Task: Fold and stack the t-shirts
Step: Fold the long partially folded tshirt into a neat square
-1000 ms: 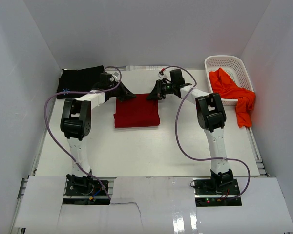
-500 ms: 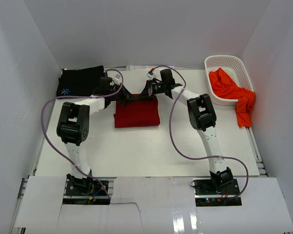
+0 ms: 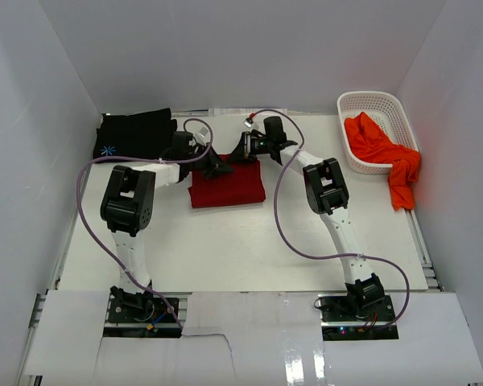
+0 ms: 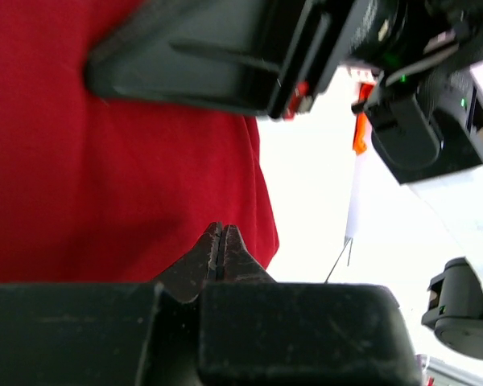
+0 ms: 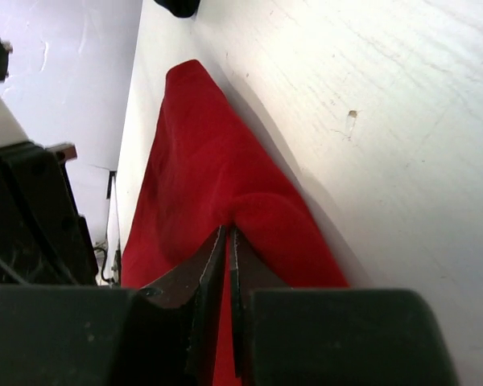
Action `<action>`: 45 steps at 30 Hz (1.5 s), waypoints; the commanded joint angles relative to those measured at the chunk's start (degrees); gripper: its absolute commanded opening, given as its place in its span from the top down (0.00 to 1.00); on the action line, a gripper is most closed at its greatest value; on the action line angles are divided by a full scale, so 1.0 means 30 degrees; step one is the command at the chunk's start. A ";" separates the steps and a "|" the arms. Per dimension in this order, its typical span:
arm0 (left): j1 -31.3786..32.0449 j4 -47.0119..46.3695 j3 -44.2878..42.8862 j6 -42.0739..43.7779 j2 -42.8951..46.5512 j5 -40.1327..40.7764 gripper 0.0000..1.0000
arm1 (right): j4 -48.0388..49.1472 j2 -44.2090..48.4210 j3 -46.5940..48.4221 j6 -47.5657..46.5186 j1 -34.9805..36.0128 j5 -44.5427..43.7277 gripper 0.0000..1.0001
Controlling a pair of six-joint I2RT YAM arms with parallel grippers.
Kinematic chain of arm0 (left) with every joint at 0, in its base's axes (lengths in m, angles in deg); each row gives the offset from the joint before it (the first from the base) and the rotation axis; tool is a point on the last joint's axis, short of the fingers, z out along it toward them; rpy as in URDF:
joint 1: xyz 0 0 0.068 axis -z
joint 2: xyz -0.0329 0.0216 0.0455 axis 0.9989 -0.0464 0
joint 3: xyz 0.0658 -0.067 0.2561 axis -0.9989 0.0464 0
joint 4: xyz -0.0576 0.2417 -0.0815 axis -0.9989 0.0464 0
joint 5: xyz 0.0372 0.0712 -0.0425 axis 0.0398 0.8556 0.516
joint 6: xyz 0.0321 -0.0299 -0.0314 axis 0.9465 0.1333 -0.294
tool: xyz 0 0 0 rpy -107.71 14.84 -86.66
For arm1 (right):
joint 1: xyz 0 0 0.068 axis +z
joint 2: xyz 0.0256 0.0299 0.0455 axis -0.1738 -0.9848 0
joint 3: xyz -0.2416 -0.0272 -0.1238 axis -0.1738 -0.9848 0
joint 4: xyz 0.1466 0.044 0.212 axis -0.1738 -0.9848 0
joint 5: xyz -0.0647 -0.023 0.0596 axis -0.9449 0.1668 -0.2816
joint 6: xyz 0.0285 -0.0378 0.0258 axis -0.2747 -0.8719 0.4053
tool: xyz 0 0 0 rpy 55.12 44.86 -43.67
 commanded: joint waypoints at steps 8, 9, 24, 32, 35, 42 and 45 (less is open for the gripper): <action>0.0988 -0.5516 0.1252 -0.0247 -0.0390 -0.1485 1.00 | 0.1920 -0.0023 -0.0852 0.0237 -0.0144 0.0039 0.91; 0.1017 -0.6509 0.1137 -0.0515 -0.0713 -0.2214 1.00 | 0.1920 -0.0052 -0.0970 0.0207 -0.0144 0.0068 0.92; 0.1720 -1.4927 0.3009 -0.4444 -0.5112 -0.5589 1.00 | -0.0277 -0.0550 0.0084 -0.0788 -0.0144 0.0068 0.92; 0.2072 -1.5220 0.6254 -0.3564 -0.2566 -0.6382 1.00 | -0.1068 -0.0960 0.0319 -0.0877 -0.0144 -0.0078 0.92; 0.2131 -1.5221 0.7576 -0.3272 -0.0925 -0.6119 1.00 | -0.1273 -0.0960 0.0289 -0.1052 -0.0144 -0.0166 0.92; 0.2277 -1.4430 1.0652 -0.2744 0.2591 -0.6029 0.98 | -0.1450 -0.0638 -0.0032 -0.1316 -0.0115 -0.0429 0.92; 0.2687 -1.4079 1.1503 -0.2570 0.3761 -0.6001 0.98 | -0.1450 -0.0550 -0.0062 -0.1287 -0.0114 -0.0459 0.92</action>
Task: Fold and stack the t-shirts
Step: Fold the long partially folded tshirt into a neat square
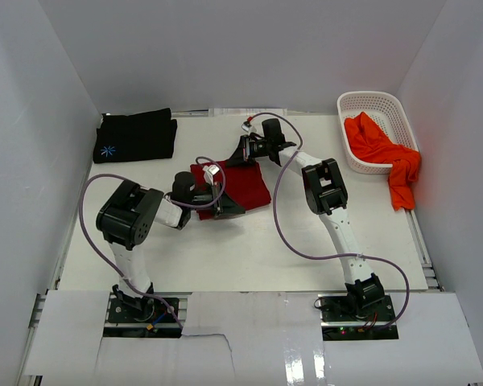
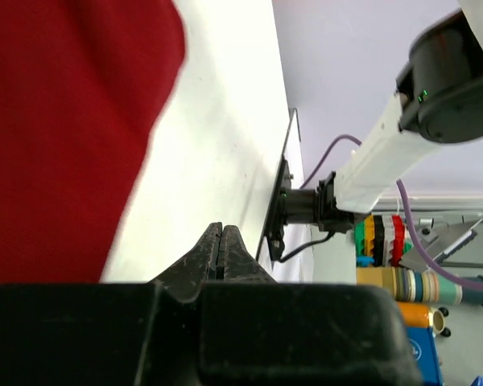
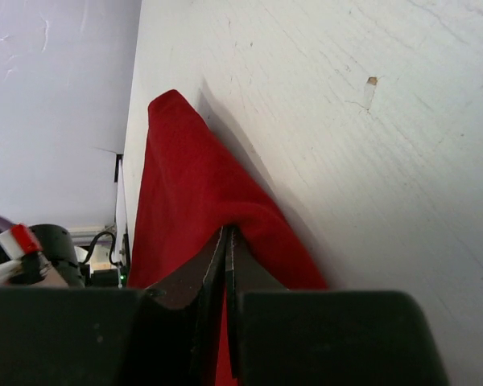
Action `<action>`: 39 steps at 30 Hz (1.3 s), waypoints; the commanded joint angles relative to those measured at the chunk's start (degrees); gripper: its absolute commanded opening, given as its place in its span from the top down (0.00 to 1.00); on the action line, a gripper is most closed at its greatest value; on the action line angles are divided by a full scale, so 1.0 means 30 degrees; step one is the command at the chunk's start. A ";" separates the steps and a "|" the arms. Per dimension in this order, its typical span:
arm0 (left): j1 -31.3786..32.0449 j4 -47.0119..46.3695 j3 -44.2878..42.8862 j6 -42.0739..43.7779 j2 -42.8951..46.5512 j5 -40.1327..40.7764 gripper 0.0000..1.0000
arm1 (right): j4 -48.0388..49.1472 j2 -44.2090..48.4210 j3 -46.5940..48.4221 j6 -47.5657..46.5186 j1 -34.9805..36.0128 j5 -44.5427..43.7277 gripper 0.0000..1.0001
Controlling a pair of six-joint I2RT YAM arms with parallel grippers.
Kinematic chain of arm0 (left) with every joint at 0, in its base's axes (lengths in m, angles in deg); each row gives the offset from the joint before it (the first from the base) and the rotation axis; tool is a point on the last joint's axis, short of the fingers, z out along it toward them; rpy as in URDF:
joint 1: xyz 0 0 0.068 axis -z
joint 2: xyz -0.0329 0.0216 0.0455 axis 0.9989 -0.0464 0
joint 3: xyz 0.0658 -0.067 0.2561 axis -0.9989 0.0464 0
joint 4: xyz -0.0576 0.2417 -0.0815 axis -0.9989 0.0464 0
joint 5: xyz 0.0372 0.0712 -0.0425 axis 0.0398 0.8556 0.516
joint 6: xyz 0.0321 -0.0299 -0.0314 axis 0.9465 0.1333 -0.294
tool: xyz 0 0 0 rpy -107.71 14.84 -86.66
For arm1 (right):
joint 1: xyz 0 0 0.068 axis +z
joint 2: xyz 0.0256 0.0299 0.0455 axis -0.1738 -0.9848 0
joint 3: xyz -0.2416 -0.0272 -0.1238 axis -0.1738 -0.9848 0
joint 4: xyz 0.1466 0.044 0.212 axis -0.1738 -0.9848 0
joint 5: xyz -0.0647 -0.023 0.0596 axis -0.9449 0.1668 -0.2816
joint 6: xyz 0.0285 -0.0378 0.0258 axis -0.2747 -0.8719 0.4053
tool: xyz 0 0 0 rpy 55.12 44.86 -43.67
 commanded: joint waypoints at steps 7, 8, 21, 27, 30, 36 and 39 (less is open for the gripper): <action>0.0393 0.1122 0.0727 0.1244 0.2876 0.0254 0.98 | -0.0962 -0.0083 -0.0128 -0.1025 -0.0217 -0.1173 0.92; 0.0393 0.1472 -0.0001 0.1419 0.2789 0.0603 0.98 | -0.0962 -0.0053 -0.0244 -0.0996 -0.0217 -0.1173 0.92; 0.1124 0.2881 -0.6653 0.2154 -0.2160 0.2773 1.00 | -0.1138 0.0064 -0.0333 -0.1142 -0.0188 -0.1056 0.92; 0.1974 0.2911 -0.7800 0.2065 -0.3654 0.3301 1.00 | -0.1226 0.0035 -0.0450 -0.1259 -0.0217 -0.1026 0.92; 0.2384 0.2911 -0.8328 0.1949 -0.4532 0.3419 1.00 | -0.1226 0.0006 -0.0509 -0.1259 -0.0217 -0.0997 0.92; 0.2619 0.2910 -0.6954 0.2065 -0.5561 0.4383 1.00 | -0.2511 0.0064 -0.0509 -0.2222 -0.0217 -0.1611 0.92; 0.2620 0.2854 -0.6367 0.2154 -0.5942 0.4152 1.00 | -0.2515 -0.0170 -0.0479 -0.2196 -0.0246 -0.1289 0.92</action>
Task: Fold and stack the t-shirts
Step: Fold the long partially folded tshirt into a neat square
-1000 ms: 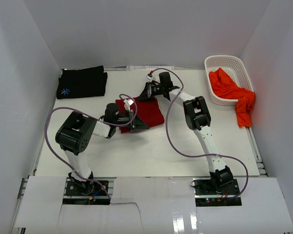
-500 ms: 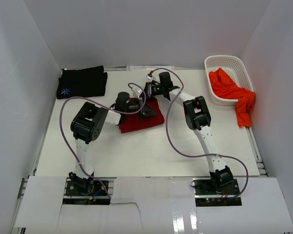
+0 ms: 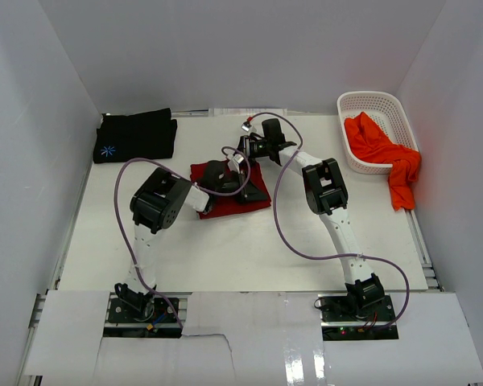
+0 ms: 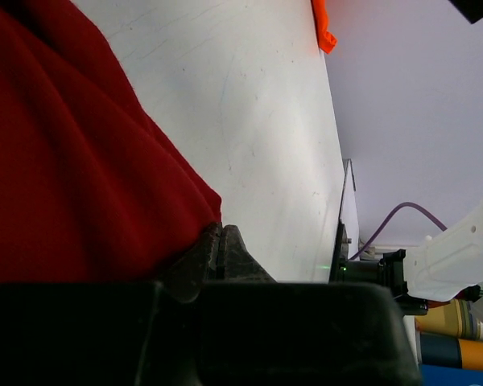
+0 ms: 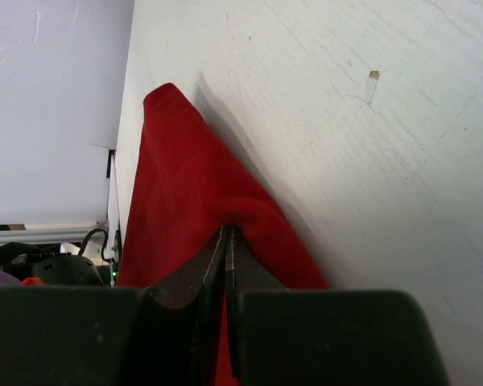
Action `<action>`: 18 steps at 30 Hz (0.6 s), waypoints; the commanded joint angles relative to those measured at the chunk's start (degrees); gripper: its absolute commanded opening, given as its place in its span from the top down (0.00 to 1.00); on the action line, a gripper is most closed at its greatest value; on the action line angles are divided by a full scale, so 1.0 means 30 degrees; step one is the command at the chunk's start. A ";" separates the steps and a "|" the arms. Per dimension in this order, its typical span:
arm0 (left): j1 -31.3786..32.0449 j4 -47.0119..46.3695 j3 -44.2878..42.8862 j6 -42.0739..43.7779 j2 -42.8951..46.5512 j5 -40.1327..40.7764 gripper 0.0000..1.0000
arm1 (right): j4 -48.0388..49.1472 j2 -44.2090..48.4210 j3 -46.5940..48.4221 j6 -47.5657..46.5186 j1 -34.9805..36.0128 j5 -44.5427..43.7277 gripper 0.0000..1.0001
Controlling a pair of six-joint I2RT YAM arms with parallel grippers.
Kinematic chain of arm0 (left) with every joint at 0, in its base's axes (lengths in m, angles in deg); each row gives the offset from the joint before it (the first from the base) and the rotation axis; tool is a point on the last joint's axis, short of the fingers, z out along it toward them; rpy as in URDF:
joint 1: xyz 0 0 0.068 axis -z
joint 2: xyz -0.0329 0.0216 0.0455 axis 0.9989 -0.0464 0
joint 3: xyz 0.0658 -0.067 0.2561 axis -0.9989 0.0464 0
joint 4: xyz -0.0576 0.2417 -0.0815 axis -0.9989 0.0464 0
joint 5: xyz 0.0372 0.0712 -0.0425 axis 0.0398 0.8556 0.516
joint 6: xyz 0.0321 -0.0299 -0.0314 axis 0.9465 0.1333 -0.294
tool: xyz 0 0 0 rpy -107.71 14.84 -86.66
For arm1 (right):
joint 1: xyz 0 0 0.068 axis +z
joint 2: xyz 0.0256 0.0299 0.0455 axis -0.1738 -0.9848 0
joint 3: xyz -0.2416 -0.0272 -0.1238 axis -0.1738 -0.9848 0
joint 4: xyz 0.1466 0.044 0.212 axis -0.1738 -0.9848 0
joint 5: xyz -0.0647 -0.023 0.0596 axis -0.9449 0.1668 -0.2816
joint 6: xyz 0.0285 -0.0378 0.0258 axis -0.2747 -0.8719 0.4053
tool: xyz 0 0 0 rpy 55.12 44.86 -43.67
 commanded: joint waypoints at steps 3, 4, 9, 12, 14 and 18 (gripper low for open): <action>0.0142 0.0462 0.1329 0.0587 0.0281 0.0195 1.00 | -0.1852 -0.0082 -0.0765 -0.1483 -0.0304 -0.1298 0.92; 0.0143 0.0491 0.1417 0.0762 0.1009 0.0253 1.00 | -0.1823 -0.0053 -0.0766 -0.1484 -0.0305 -0.1298 0.92; 0.0143 0.1603 0.1564 0.1086 0.3618 0.0078 1.00 | -0.1822 0.0093 -0.0386 -0.1366 -0.0363 -0.1210 0.92; 0.0143 0.2743 0.1594 0.1232 0.6253 -0.0010 1.00 | -0.1881 0.0211 -0.0356 -0.1366 -0.0392 -0.1239 0.92; 0.0143 0.4521 0.1594 0.1843 0.8617 0.0135 1.00 | -0.1852 0.0269 -0.0414 -0.1366 -0.0363 -0.1210 0.92; -0.0294 0.9124 0.1974 0.3661 1.2670 0.3492 1.00 | -0.1793 0.0620 -0.0590 -0.1454 -0.0392 -0.1181 0.92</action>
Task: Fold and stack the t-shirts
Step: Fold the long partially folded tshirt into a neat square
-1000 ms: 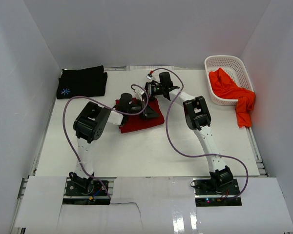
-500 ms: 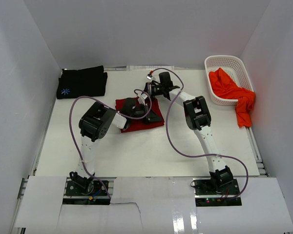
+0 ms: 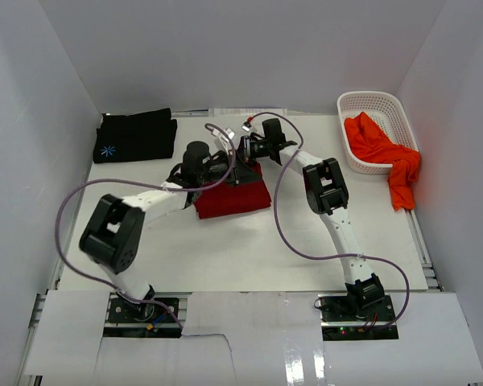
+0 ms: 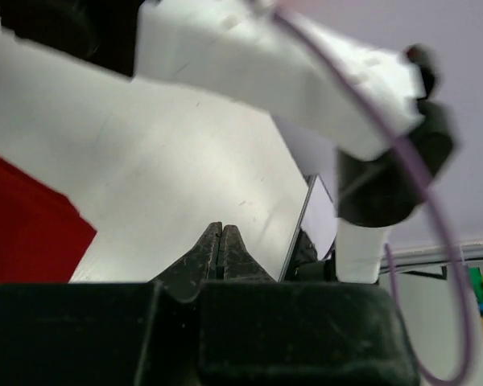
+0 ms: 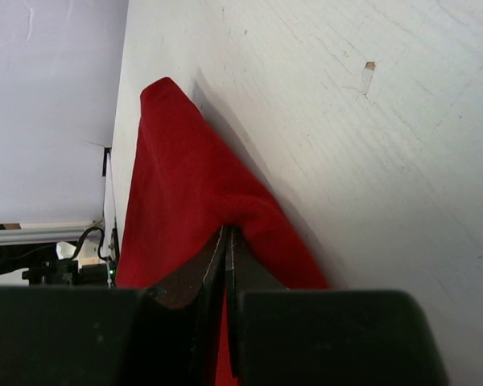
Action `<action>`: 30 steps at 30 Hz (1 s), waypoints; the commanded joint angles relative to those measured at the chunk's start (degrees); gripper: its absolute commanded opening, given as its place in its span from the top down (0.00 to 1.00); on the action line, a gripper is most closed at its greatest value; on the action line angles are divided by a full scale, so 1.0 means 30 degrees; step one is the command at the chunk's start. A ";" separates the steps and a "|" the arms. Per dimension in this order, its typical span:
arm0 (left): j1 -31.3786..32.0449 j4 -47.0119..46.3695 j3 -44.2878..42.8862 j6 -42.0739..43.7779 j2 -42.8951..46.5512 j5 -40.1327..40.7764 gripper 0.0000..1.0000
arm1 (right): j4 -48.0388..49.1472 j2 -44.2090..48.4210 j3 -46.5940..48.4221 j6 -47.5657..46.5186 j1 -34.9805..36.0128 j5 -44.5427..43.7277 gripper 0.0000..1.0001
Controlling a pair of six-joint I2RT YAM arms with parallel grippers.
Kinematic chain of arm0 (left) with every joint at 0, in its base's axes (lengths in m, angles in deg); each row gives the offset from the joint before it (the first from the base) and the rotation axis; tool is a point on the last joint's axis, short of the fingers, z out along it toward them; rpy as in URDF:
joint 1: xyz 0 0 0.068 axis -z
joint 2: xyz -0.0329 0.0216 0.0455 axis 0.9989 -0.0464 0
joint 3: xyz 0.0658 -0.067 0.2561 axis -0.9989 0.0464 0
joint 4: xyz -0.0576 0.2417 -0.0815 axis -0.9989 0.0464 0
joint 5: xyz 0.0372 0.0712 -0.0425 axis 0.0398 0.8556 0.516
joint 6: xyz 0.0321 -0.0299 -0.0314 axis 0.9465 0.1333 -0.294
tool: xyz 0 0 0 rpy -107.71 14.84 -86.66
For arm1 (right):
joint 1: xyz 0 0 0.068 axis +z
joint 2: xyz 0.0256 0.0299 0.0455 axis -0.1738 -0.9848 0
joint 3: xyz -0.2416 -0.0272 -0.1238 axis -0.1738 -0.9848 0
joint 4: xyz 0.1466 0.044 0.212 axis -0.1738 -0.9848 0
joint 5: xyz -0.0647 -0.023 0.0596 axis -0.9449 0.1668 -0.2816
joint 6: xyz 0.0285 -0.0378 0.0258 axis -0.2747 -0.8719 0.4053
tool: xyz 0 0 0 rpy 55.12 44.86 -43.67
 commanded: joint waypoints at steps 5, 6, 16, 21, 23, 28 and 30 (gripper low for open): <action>-0.3720 1.0351 0.0724 0.2683 0.5634 0.5798 0.74 | -0.1034 0.1185 -0.0014 -0.0543 -0.0422 -0.1167 0.76; -0.4167 1.1183 0.0753 0.3005 0.6042 0.6472 0.68 | -0.1034 0.1679 0.0046 -0.0513 -0.0422 -0.1137 0.73; -0.5695 1.8192 -0.2820 0.5175 0.3415 1.2279 0.52 | -0.3138 0.8563 -0.2938 -0.3173 -0.0569 -0.2862 0.30; -0.5724 1.8282 -0.2909 0.5293 0.1801 1.2366 0.39 | -0.5277 1.1958 -0.5131 -0.4670 -0.0598 -0.3978 0.29; -0.5695 1.8108 -0.2850 0.5438 0.1361 1.2717 0.34 | -0.5516 1.2871 -0.6071 -0.5109 -0.0598 -0.4066 0.29; -0.5753 1.7437 -0.3026 0.5907 -0.0573 1.2837 0.33 | -0.5400 1.5860 -0.9379 -0.5463 -0.0598 -0.3980 0.29; -0.5783 1.6849 -0.2850 0.5821 -0.0663 1.2603 0.33 | -0.5428 1.6769 -1.0029 -0.5609 -0.0598 -0.3979 0.29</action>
